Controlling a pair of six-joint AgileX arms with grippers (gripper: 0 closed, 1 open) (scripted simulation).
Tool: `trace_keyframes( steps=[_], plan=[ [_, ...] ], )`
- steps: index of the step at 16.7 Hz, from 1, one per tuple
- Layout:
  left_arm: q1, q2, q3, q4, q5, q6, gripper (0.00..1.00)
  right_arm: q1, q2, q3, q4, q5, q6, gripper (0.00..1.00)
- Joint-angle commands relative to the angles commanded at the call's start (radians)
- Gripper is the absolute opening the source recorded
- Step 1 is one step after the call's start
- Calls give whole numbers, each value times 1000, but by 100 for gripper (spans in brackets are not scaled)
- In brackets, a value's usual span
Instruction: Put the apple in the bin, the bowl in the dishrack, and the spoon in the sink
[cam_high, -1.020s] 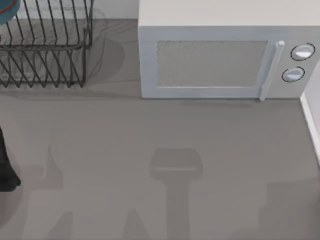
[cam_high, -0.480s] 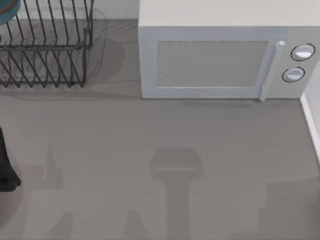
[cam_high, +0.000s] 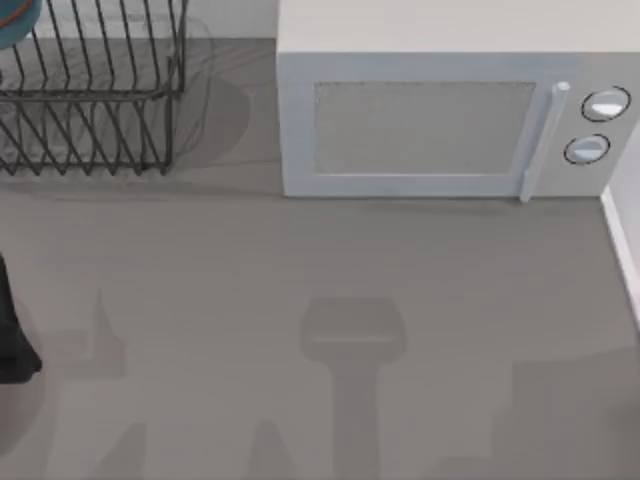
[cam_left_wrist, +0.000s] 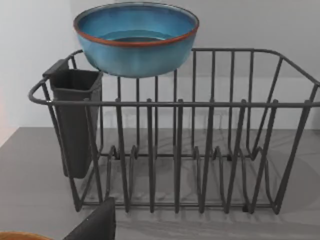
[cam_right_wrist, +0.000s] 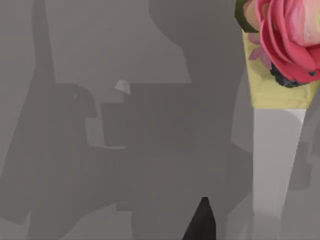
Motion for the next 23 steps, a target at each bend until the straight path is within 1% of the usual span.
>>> trace_keyframes(
  steps=[4,7,13,16,19,23],
  plan=[
    [0,0,0,0,0,0,100,-1,-75,124,-220,0,-4,0],
    [0,0,0,0,0,0,100,-1,-125,193,-326,0,-5,0],
    [0,0,0,0,0,0,100,0,-133,203,-340,0,-2,0],
    [0,0,0,0,0,0,100,0,-75,266,-369,0,-3,0],
    [0,0,0,0,0,0,100,1,69,425,-433,1,-6,0],
    [0,0,0,0,0,0,100,7,343,781,-557,3,-8,0]
  ],
)
